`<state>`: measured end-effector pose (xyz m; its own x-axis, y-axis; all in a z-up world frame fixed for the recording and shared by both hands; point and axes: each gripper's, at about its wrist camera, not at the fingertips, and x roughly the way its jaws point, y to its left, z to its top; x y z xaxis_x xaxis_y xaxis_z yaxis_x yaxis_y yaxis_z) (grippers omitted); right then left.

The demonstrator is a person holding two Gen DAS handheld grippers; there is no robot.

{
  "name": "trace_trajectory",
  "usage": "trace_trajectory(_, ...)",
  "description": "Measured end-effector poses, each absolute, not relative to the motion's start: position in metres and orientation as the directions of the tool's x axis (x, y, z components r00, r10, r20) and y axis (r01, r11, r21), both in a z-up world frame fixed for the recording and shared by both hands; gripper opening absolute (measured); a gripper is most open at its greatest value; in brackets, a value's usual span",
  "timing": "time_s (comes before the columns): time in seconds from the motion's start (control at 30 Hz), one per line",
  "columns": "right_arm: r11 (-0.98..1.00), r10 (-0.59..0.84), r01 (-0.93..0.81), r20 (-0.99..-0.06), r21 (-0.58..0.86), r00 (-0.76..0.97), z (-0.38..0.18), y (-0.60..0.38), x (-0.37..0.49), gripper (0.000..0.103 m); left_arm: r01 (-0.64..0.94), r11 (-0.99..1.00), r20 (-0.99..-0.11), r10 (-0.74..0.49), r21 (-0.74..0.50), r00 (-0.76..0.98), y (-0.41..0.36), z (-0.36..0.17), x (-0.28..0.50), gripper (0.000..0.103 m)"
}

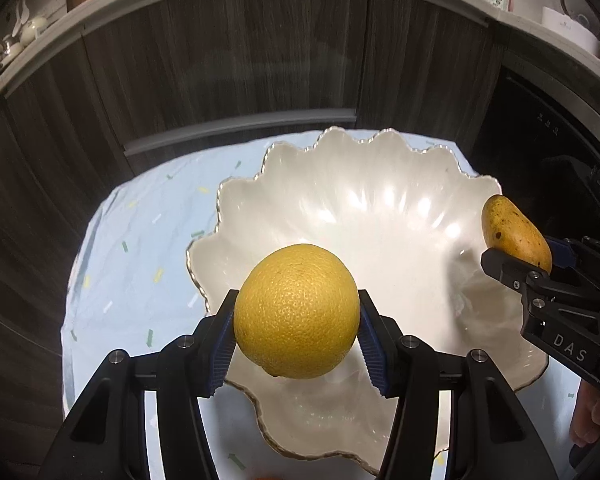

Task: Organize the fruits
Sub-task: 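Lift grapefruit with left tool while right tool carries mango over the white bowl, then open both tools to drop grapefruit and mango into the white bowl, then withdraw both tools from the bowl toward the remaining fruits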

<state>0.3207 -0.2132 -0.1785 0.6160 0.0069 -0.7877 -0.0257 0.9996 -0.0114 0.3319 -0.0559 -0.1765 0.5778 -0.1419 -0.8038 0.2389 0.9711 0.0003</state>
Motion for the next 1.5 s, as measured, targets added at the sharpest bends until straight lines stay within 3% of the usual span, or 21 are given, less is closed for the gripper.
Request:
trace_trajectory(0.23, 0.999, -0.006, -0.034, -0.823, -0.03, 0.569, -0.19, -0.211, 0.325, 0.049, 0.23, 0.973, -0.827, -0.132, -0.003, 0.547, -0.056, -0.184, 0.333, 0.056)
trace_trajectory(0.33, 0.998, -0.02, -0.032, -0.806, -0.049, 0.592, -0.184, -0.21, 0.321, 0.056, 0.22, 0.975, -0.8, -0.112, 0.026, 0.589, -0.055, -0.175, 0.329, 0.075)
trace_trajectory(0.4, 0.998, -0.031, -0.03, -0.791, -0.062, 0.61, -0.178, -0.21, 0.32, 0.069, 0.21, 0.977, -0.794, -0.108, 0.026, 0.598, -0.054, -0.169, 0.329, 0.075)
trace_trajectory(0.63, 0.998, -0.041, -0.015, -0.755, -0.067, 0.655, -0.16, -0.21, 0.311, 0.073, 0.177, 0.983, -0.775, -0.084, 0.037, 0.627, -0.046, -0.153, 0.325, 0.076)
trace_trajectory(0.83, 0.998, -0.039, -0.008, -0.743, -0.059, 0.669, -0.152, -0.209, 0.302, 0.073, 0.169, 0.983, -0.75, -0.058, 0.072, 0.658, -0.044, -0.138, 0.311, 0.08)
trace_trajectory(1.5, 1.0, -0.006, 0.003, -0.716, -0.006, 0.698, -0.129, -0.207, 0.251, 0.073, 0.156, 0.986, -0.735, -0.062, 0.06, 0.675, -0.038, -0.111, 0.259, 0.08)
